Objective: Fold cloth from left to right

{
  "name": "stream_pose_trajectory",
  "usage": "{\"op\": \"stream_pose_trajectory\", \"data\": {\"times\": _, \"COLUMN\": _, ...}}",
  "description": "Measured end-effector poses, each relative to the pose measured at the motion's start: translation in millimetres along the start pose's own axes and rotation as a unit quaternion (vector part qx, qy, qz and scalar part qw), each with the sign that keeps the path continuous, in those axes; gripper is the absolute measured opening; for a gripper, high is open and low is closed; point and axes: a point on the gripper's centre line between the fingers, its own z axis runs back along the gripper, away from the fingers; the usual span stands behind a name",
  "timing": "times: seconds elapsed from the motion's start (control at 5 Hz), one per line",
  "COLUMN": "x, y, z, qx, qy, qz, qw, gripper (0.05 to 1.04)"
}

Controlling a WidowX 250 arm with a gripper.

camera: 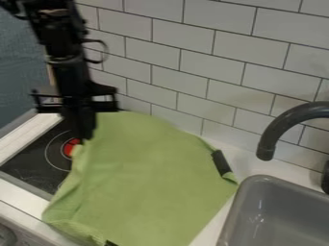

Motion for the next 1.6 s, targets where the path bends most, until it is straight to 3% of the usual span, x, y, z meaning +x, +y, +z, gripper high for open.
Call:
{"op": "stream_pose_trajectory", "data": {"times": 0.2, "x": -3, "y": -17, "z": -14, "qx": -0.004, "qy": 0.016, "qz": -0.009, "qw": 0.9998, "gripper": 0.054}}
{"op": "stream_pose_trajectory", "data": {"times": 0.8, "x": 6, "y": -44, "z": -53, "qx": 0.011, "qy": 0.008, "qz": -0.002, "qw": 0.9999, "gripper": 0.054}}
{"op": "stream_pose_trajectory", "data": {"times": 1.0, "x": 10, "y": -45, "z": -58, "qx": 0.015, "qy": 0.010, "qz": -0.001, "qw": 0.9998, "gripper": 0.080}}
{"op": "stream_pose_trajectory", "data": {"times": 1.2, "x": 11, "y": -44, "z": -57, "qx": 0.022, "qy": 0.011, "qz": 0.003, "qw": 0.9997, "gripper": 0.242}}
{"op": "stream_pose_trajectory", "data": {"times": 1.6, "x": 10, "y": -42, "z": -56, "qx": 0.027, "qy": 0.016, "qz": 0.007, "qw": 0.9995, "gripper": 0.831}}
